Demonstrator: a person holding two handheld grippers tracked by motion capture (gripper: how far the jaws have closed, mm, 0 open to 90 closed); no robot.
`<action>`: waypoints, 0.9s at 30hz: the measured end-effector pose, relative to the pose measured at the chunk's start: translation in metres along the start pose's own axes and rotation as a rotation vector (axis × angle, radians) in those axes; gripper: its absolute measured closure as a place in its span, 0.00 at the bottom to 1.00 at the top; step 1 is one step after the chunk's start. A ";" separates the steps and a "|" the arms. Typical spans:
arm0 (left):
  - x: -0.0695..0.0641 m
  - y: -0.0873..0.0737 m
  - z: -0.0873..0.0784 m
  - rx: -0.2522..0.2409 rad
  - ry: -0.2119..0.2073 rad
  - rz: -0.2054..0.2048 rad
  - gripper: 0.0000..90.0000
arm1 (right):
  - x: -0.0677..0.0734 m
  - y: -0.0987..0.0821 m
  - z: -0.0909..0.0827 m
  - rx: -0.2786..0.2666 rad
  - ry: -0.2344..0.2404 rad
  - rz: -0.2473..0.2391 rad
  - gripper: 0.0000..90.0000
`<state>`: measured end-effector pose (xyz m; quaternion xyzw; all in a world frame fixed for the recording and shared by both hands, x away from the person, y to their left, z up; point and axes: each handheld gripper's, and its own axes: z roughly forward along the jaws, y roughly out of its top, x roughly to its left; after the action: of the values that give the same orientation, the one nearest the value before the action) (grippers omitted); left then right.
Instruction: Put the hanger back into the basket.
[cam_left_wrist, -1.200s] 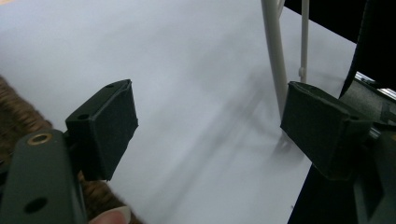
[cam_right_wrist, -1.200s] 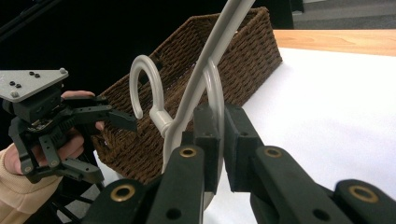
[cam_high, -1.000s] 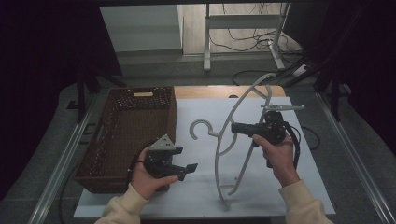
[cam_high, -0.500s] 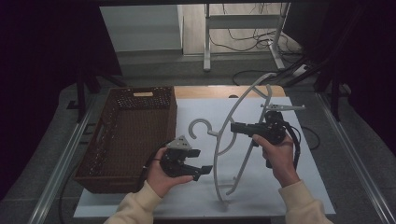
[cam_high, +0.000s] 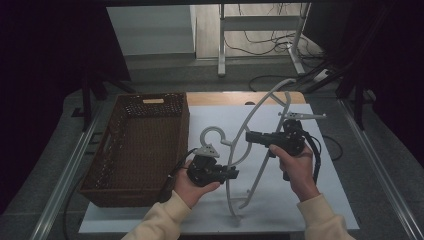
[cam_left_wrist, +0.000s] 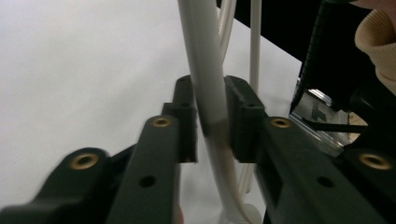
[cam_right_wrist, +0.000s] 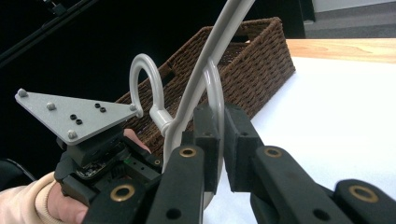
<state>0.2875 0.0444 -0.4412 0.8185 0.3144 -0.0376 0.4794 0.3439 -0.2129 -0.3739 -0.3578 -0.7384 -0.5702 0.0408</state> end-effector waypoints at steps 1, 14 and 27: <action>0.000 0.000 -0.001 0.004 -0.002 -0.008 0.84 | 0.000 0.000 0.000 0.000 0.000 0.000 0.94; -0.001 0.010 -0.025 -0.051 0.041 -0.056 0.88 | 0.003 0.002 -0.006 -0.058 0.012 0.010 0.92; 0.006 0.012 -0.044 -0.125 0.117 -0.048 0.89 | 0.017 0.006 -0.017 -0.072 -0.034 -0.046 0.50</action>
<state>0.2882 0.0789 -0.4110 0.7800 0.3633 0.0184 0.5093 0.3288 -0.2185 -0.3557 -0.3516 -0.7259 -0.5911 0.0023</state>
